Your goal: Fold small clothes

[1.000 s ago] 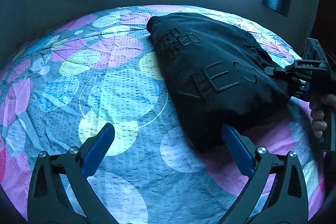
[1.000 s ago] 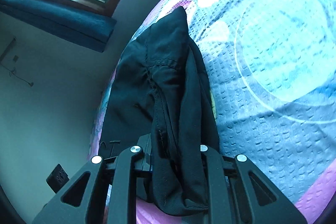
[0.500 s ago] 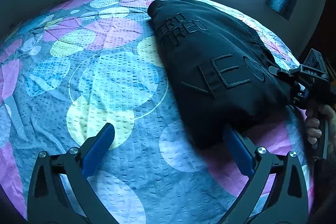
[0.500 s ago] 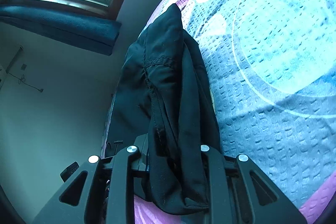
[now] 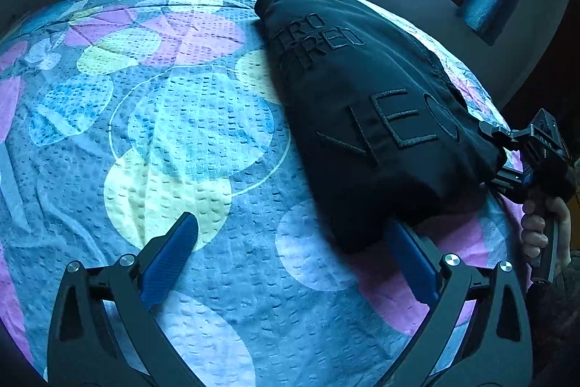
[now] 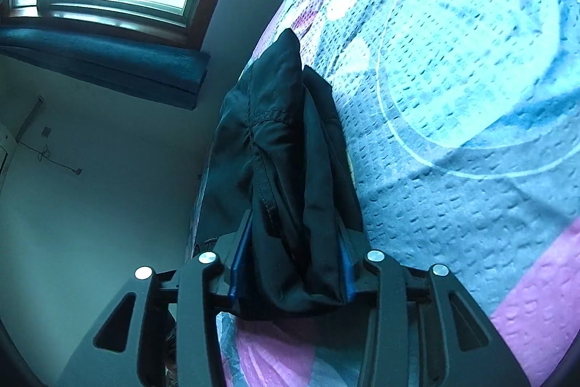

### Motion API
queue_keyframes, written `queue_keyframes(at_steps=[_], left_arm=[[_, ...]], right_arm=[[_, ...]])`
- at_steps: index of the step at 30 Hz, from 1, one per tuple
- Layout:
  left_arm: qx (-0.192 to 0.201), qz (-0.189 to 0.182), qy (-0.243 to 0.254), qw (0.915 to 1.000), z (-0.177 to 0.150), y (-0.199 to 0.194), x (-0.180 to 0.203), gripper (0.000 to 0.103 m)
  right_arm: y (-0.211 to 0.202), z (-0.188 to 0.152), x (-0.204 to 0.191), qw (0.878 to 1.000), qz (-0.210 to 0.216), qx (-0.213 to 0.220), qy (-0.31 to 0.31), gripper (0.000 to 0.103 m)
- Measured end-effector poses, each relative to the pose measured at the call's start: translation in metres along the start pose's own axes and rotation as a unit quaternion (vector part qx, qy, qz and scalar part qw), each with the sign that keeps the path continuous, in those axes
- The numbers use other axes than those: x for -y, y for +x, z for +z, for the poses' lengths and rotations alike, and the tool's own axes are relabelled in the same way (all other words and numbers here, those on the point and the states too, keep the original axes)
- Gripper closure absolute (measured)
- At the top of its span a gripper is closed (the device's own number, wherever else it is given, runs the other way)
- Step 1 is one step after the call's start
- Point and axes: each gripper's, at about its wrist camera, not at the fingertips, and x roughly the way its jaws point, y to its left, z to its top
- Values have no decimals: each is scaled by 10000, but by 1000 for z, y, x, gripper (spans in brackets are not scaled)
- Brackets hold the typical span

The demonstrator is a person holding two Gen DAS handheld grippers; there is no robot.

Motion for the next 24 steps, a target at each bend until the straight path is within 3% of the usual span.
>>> queue_keyframes(at_steps=[2,3,5,8,13,18,19,20,21,22,23,24], left_arm=[[195,-417,-205,9987,3,-15,-9,2],[336,-674,-375,9965,6,-23,-16,2],[455,-1024,-640,9916,13,-30,-26,2],[139,-1513,-750,9855,22,-14,-28,2],[-391,-1820,-736,9798,34,29,-14,2],[-530,-2052,-774,9742,44,47,-7,2],[-536,-2069,-754,9740,46,48,-7,2],[-540,-2072,-718,9742,47,48,-6,3],[-531,-2077,-685,9743,49,49,-7,18],[-532,-2179,-642,9724,49,48,-7,24],[-520,-2269,-619,9706,49,46,-7,32],[-503,-2249,-580,9714,48,44,-8,33]], right_arm=[[-14,-3,3,9999,49,113,99,34],[-21,-3,4,9998,-24,181,121,32],[-31,-4,4,9996,-63,248,72,31],[-31,-2,10,9996,174,146,168,31],[-13,1,4,9998,211,-41,62,30],[12,0,-11,9990,-101,-277,-333,27],[15,-2,-17,9982,-168,-329,-481,29],[17,-3,-21,9972,-286,-355,-600,38],[18,-4,-24,9962,-414,-388,-664,48],[19,-5,-25,9956,-499,-408,-681,63],[18,-7,-24,9961,-453,-416,-635,67],[18,-8,-24,9965,-404,-407,-610,68]])
